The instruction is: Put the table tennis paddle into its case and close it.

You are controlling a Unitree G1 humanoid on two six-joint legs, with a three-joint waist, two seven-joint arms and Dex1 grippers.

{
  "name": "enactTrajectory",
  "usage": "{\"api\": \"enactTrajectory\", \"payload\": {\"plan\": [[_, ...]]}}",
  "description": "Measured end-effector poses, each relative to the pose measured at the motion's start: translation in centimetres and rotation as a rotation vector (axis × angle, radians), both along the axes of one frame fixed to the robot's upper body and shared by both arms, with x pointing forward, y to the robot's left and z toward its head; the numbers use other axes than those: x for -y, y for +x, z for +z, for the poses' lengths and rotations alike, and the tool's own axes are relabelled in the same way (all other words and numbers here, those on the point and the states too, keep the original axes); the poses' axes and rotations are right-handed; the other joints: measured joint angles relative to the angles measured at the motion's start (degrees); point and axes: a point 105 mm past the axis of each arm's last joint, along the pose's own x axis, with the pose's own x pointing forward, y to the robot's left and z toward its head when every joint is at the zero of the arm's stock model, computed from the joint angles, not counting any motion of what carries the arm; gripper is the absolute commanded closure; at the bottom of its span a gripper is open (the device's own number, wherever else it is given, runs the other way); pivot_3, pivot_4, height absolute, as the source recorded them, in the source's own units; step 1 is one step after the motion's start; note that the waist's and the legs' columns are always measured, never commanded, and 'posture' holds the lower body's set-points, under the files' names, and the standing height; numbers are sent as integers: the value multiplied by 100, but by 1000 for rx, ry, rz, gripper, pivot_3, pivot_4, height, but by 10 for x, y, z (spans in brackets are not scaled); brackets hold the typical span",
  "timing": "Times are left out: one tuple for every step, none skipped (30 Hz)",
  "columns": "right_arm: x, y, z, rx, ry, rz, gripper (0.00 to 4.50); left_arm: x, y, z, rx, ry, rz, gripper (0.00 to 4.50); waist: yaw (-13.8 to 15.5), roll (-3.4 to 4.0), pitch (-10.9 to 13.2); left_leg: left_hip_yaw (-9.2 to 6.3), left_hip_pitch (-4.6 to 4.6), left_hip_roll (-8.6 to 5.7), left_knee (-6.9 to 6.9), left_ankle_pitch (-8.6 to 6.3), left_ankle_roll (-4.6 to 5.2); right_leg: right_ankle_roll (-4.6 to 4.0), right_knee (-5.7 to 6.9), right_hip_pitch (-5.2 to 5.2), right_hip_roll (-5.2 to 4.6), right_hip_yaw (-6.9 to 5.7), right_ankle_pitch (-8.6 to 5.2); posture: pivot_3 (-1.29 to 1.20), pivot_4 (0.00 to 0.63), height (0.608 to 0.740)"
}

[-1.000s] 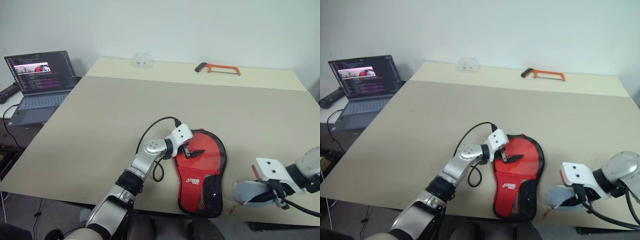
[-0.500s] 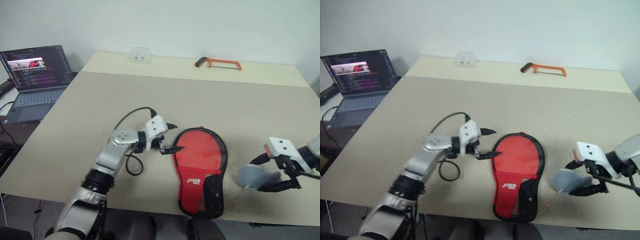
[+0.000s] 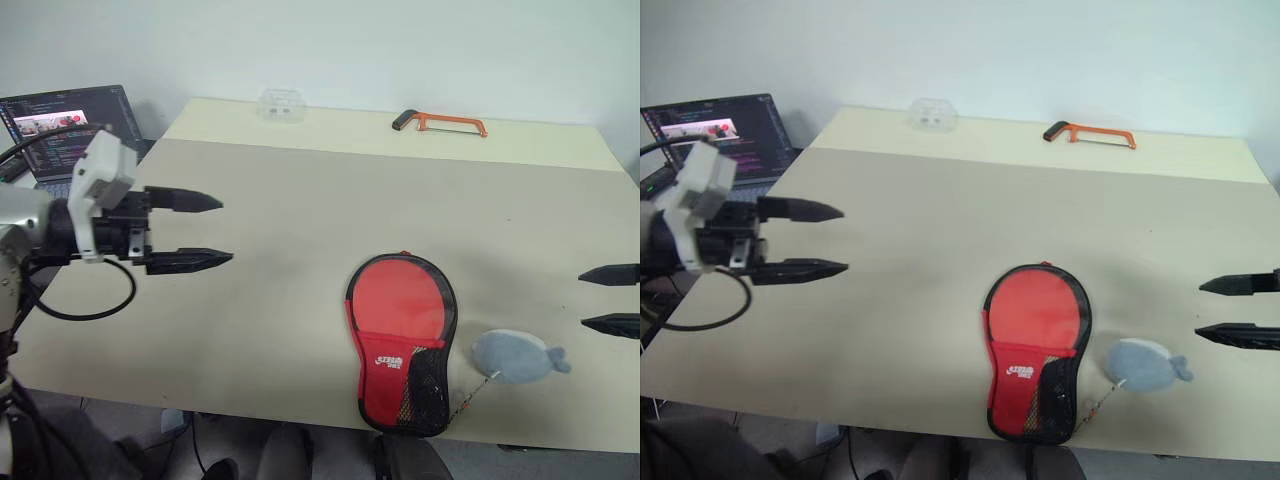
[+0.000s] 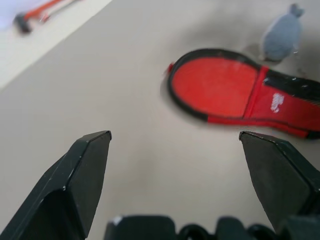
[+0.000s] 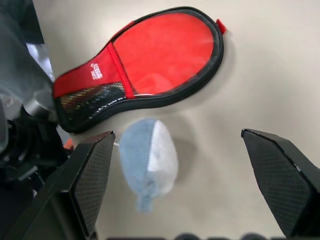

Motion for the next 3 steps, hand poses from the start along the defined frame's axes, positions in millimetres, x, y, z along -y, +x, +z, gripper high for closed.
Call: {"api": "enactTrajectory", "payload": {"plan": [[1, 0, 1, 11, 6, -7, 43, -5, -1, -4, -16, 1, 19, 0, -3, 1, 1, 3, 0, 1, -1, 0, 0, 0, 0, -1, -1, 0, 0, 0, 150, 740], [2, 0, 2, 13, 9, -10, 43, -8, -1, -7, -26, 1, 34, 0, -3, 2, 1, 4, 0, 0, -1, 0, 0, 0, -1, -2, -1, 1, 0, 0, 150, 740], [2, -1, 1, 10, 9, -11, 43, -11, -2, -11, -36, 3, 48, 0, -4, 2, 1, 4, -1, 1, -2, 0, 0, 0, -1, -3, -1, 2, 0, 0, 150, 740]]}}
